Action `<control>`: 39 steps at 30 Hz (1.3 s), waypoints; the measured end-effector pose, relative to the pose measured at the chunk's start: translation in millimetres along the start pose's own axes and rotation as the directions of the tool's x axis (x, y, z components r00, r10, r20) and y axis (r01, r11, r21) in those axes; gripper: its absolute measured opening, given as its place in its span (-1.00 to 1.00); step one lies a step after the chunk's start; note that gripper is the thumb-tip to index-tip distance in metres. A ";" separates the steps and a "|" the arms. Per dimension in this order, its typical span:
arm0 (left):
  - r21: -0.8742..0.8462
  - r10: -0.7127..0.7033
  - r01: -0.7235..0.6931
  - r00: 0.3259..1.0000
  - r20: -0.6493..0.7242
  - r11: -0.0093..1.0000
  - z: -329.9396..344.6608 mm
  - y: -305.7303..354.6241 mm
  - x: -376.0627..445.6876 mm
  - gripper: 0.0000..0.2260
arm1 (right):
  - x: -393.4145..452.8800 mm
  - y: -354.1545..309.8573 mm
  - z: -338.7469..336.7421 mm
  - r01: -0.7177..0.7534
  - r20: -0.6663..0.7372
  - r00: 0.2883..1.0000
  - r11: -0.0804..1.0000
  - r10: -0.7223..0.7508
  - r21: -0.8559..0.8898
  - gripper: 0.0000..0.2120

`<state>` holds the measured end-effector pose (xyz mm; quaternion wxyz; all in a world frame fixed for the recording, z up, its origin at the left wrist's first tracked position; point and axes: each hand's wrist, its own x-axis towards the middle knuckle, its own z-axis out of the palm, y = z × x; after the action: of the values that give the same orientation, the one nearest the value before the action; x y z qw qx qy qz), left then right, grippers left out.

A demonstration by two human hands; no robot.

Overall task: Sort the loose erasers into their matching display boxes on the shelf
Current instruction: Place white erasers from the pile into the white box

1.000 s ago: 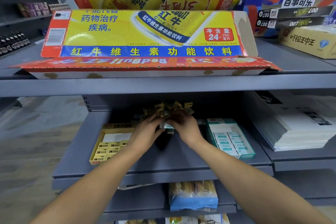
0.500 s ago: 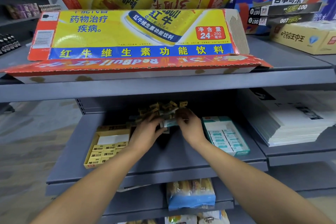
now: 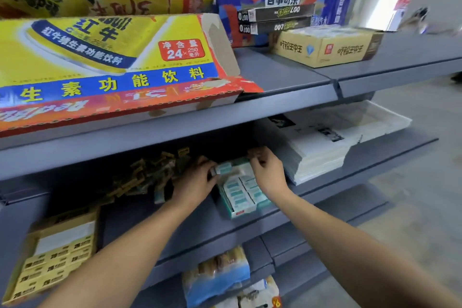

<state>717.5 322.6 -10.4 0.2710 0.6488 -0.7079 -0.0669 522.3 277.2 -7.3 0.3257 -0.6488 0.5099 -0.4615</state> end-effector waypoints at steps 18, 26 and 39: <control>0.159 -0.105 0.088 0.989 0.103 0.983 27.0 2.1 29.1 -0.69 | 20.2 22.2 1.3 0.007 0.022 1.000 0.999 -0.008 0.031 -0.80; 0.241 -0.053 0.022 0.991 0.122 0.970 36.4 -2.3 31.3 -0.79 | 21.8 23.9 2.5 0.007 0.022 1.000 0.999 -0.008 0.042 -0.79; 0.104 -0.093 0.105 0.989 -0.117 0.989 -7.6 -36.9 -10.0 -0.70 | -2.7 -1.2 66.3 0.462 0.349 0.852 0.875 -0.391 -0.147 -0.65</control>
<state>753.7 328.6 -23.4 0.2704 0.6999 -0.6611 -0.0051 584.3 276.9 -30.9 0.2141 -0.8427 0.3440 -0.3545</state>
